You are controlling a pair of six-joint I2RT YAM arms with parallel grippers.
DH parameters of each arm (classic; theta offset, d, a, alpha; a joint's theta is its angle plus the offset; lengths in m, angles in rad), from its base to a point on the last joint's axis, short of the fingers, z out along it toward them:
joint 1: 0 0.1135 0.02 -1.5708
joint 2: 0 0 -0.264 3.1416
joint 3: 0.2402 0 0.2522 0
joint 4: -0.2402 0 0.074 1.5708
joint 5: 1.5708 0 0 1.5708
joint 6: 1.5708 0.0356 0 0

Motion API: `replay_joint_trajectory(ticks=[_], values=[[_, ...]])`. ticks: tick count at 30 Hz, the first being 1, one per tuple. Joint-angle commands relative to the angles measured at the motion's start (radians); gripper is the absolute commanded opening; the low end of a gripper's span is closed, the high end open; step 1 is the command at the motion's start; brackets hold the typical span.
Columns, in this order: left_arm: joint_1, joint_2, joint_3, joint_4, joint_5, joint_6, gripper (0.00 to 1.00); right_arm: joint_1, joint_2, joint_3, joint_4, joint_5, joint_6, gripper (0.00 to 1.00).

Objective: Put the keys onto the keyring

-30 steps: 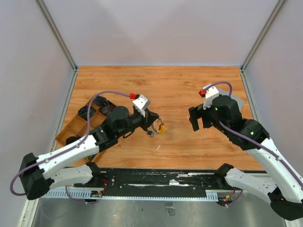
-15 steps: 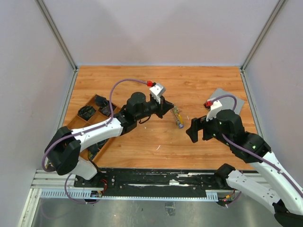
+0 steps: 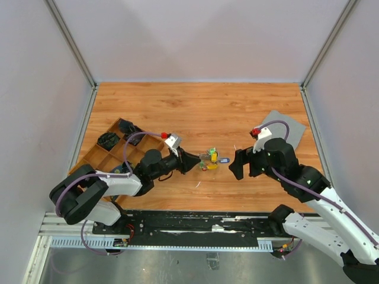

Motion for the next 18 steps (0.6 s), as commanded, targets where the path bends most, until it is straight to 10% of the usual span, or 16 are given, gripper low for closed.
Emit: replay_joint_trajectory(ticks=[1, 18], values=[[0.007, -0.056, -0.053, 0.158, -0.034, -0.057, 0.25, -0.01, -0.036, -0.037, 0.061, -0.002, 0.062, 0.98], [0.007, -0.866, 0.024, -0.848, -0.458, 0.013, 0.7, -0.01, -0.22, -0.034, 0.098, 0.099, -0.078, 0.98]])
